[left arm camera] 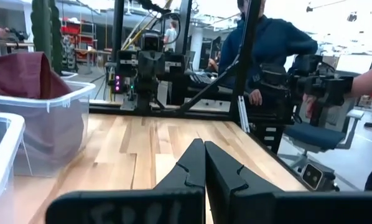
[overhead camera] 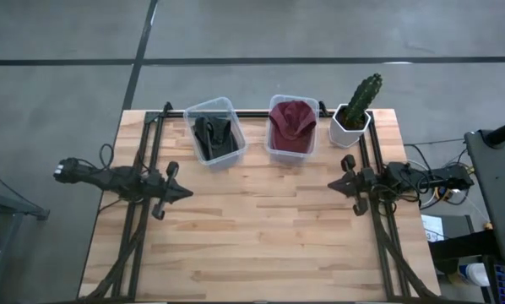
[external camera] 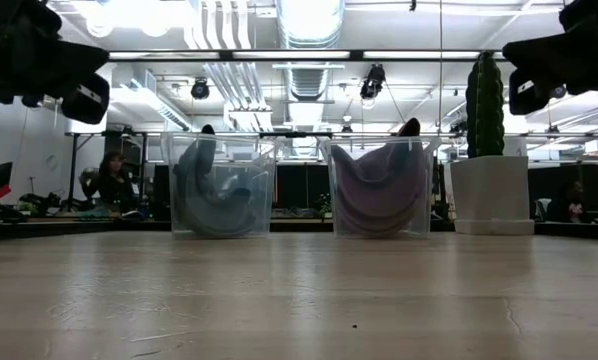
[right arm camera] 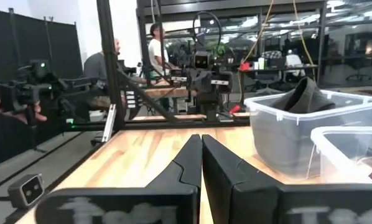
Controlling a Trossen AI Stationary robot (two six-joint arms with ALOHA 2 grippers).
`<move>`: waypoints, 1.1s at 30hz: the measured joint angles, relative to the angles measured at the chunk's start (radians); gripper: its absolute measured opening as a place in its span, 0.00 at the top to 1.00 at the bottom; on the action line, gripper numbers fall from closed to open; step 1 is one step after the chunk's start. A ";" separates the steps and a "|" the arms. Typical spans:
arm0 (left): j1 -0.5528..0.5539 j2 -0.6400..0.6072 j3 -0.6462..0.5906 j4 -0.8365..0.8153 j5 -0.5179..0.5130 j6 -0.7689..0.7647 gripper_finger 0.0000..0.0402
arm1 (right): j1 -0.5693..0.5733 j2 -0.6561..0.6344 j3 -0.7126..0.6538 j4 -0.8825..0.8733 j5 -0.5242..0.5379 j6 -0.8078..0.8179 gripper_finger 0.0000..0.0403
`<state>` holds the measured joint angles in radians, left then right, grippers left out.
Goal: Pick & Place hat
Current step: Return to Home Position
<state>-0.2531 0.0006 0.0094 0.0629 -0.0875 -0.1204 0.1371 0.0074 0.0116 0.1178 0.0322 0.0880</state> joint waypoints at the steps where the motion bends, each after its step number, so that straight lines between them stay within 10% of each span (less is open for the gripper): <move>1: 0.000 0.000 0.001 -0.010 0.000 0.001 1.00 | 0.000 0.000 0.000 -0.006 -0.002 0.004 0.98; 33: 0.000 0.005 -0.001 -0.020 -0.010 -0.044 1.00 | 0.000 0.028 0.000 -0.062 -0.004 0.014 0.98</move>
<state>-0.2531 0.0059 0.0086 0.0433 -0.0978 -0.1646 0.1371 0.0357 0.0113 0.0559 0.0284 0.1018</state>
